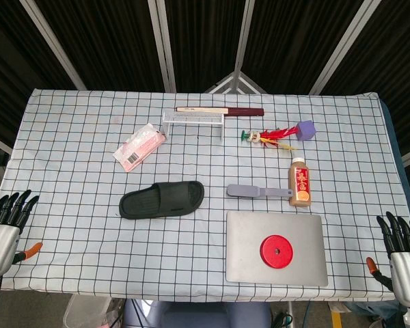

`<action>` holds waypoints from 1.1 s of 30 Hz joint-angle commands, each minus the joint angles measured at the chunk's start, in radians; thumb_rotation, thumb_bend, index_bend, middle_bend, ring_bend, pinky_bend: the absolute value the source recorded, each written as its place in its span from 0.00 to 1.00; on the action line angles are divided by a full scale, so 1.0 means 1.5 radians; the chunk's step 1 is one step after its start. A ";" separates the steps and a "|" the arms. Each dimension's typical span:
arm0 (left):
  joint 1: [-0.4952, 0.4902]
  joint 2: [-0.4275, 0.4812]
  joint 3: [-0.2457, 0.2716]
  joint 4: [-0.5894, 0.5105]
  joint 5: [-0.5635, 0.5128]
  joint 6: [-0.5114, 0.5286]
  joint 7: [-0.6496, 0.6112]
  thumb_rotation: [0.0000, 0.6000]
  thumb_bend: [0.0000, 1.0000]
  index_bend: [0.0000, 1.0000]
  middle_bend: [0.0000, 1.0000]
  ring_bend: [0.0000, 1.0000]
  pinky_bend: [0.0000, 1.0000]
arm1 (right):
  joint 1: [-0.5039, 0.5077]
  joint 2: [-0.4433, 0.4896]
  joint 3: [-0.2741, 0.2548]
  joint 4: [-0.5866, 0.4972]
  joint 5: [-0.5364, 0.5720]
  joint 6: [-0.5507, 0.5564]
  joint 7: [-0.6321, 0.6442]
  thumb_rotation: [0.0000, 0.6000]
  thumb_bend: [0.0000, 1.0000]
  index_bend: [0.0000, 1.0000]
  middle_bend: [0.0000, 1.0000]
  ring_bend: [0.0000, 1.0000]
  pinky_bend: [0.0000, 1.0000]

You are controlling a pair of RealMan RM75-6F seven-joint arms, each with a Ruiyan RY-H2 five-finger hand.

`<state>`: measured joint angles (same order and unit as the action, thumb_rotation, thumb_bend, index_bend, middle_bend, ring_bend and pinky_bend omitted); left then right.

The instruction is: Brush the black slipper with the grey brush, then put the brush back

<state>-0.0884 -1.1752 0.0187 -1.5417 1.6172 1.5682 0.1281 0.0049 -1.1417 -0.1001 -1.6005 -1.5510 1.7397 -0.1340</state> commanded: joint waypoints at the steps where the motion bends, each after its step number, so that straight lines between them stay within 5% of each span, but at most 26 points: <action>1: -0.001 -0.002 -0.001 0.002 0.000 -0.002 0.002 1.00 0.05 0.00 0.00 0.00 0.01 | -0.002 0.000 0.004 0.001 0.001 -0.006 -0.002 0.99 0.35 0.00 0.00 0.00 0.00; 11: -0.016 -0.013 -0.013 0.001 -0.007 -0.024 0.019 1.00 0.06 0.00 0.00 0.00 0.01 | 0.023 -0.022 0.019 -0.005 -0.028 -0.050 -0.014 1.00 0.35 0.00 0.00 0.00 0.00; 17: -0.027 -0.018 -0.028 0.005 -0.019 -0.033 0.020 1.00 0.07 0.00 0.00 0.00 0.01 | 0.102 -0.049 0.057 -0.058 -0.049 -0.147 -0.080 1.00 0.34 0.13 0.12 0.00 0.00; 23: -0.030 -0.023 -0.029 0.012 -0.018 -0.037 0.022 1.00 0.07 0.00 0.00 0.00 0.01 | 0.200 -0.099 0.135 -0.093 0.056 -0.295 -0.186 1.00 0.35 0.19 0.20 0.00 0.00; 33: -0.032 -0.024 -0.037 0.023 -0.037 -0.045 0.016 1.00 0.07 0.00 0.00 0.00 0.01 | 0.321 -0.185 0.206 -0.053 0.231 -0.460 -0.294 1.00 0.35 0.19 0.22 0.00 0.00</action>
<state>-0.1355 -1.2110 -0.0352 -1.5083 1.5632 1.5029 0.1533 0.4323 -1.3750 0.1745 -1.7077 -1.2691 1.1080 -0.5226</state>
